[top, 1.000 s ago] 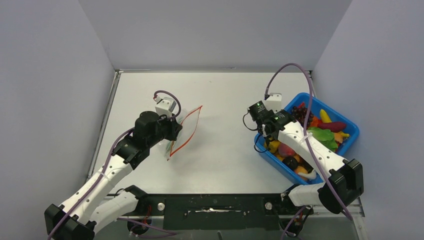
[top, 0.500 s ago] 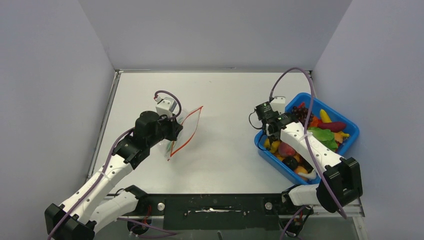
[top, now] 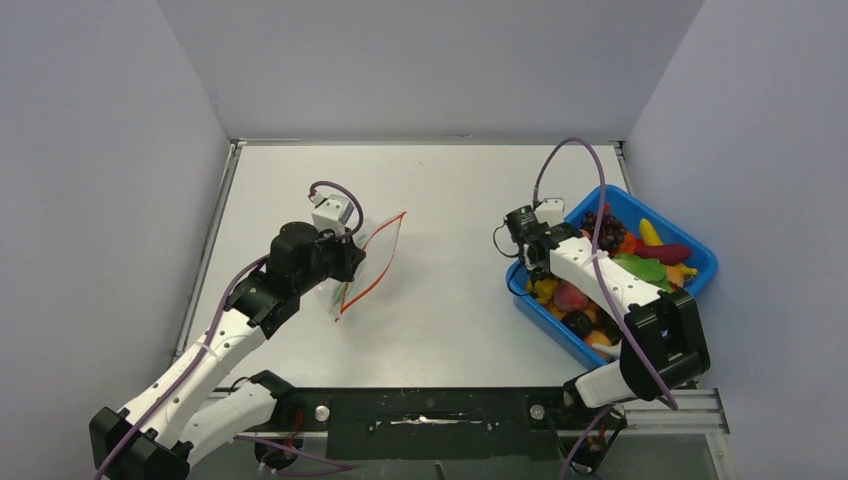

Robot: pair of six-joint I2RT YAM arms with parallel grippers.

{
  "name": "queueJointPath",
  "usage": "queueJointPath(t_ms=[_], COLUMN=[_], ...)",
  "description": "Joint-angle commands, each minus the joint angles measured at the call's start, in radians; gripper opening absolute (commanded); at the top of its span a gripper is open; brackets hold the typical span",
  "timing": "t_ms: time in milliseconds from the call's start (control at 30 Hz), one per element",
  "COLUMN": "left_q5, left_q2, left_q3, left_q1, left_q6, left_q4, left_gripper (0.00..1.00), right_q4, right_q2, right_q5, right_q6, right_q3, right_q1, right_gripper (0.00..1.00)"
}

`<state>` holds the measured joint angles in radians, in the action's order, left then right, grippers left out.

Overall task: Place the food in the zip-top bag and seal the zipper
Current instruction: Pick up the fake food from the bin, then place the fake food in the zipper food storage bag.

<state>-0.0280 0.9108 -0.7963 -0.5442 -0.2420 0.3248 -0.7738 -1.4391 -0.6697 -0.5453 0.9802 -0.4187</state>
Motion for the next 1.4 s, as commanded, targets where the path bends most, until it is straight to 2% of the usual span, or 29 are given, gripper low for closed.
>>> queueJointPath(t_ms=[0, 300, 500, 900, 1200, 1367], left_q5=[-0.007, -0.009, -0.007, -0.011, -0.022, -0.052], left_q2=[-0.011, -0.014, -0.015, -0.011, -0.011, -0.012], left_q3=[-0.008, -0.007, -0.006, 0.001, 0.002, 0.003], left_q1=[0.002, 0.003, 0.003, 0.006, 0.007, 0.009], left_q6=[0.017, 0.017, 0.016, 0.015, -0.01, -0.039], left_q4=[-0.061, -0.061, -0.061, -0.073, -0.088, -0.11], left_gripper=[0.0, 0.0, 0.0, 0.0, 0.0, 0.0], right_q4=[0.073, 0.043, 0.021, -0.001, 0.1, 0.219], right_q2=[-0.009, 0.034, 0.095, 0.266, 0.391, 0.445], right_q5=[-0.042, -0.039, 0.013, 0.15, 0.423, 0.582], right_q6=[0.017, 0.02, 0.025, 0.063, 0.044, 0.015], right_q3=[-0.001, 0.009, 0.017, 0.063, 0.093, 0.083], right_q1=[-0.001, 0.0, -0.002, -0.013, -0.029, -0.049], right_gripper=[0.34, 0.14, 0.09, 0.07, 0.07, 0.06])
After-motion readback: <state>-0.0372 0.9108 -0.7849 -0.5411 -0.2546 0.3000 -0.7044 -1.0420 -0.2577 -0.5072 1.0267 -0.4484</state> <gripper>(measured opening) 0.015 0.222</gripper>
